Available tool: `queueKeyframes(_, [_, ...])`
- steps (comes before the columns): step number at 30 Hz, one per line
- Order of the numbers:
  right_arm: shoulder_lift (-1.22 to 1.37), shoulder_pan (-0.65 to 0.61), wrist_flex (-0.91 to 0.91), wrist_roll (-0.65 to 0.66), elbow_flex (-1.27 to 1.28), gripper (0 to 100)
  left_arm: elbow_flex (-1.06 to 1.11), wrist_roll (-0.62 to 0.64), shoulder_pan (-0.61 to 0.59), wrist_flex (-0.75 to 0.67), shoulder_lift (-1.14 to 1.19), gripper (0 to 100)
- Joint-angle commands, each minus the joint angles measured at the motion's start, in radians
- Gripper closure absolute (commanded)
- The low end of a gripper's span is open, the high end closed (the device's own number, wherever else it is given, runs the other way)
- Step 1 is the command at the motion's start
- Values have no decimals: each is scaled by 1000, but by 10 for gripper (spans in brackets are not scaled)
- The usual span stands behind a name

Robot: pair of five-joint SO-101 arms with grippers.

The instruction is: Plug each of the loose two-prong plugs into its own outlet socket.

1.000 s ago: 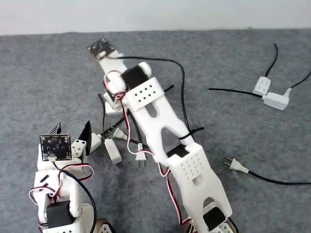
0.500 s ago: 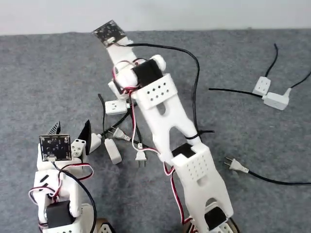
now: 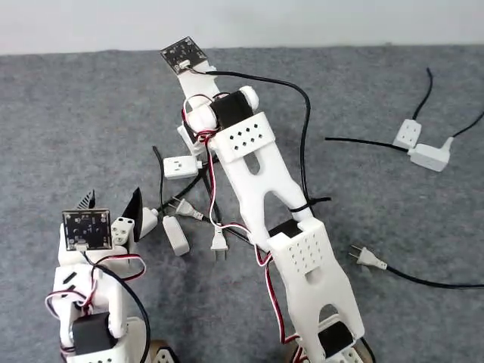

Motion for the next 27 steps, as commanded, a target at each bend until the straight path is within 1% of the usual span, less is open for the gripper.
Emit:
queueKeyframes(1, [2,-44,-31,-14,14,991,-10,-5,5,-2,-2,732])
queueKeyframes(4, [51,-79,-64,-14,21,991,-10,-5,5,-2,-2,732])
queueKeyframes(9, [145,-99,-94,-14,14,991,-10,-5,5,-2,-2,732])
queueKeyframes(17, [154,-140,-127,-12,14,991,-10,-5,5,-2,-2,732])
queueKeyframes(27, [183,-137,-134,-11,14,991,-10,-5,5,-2,-2,732])
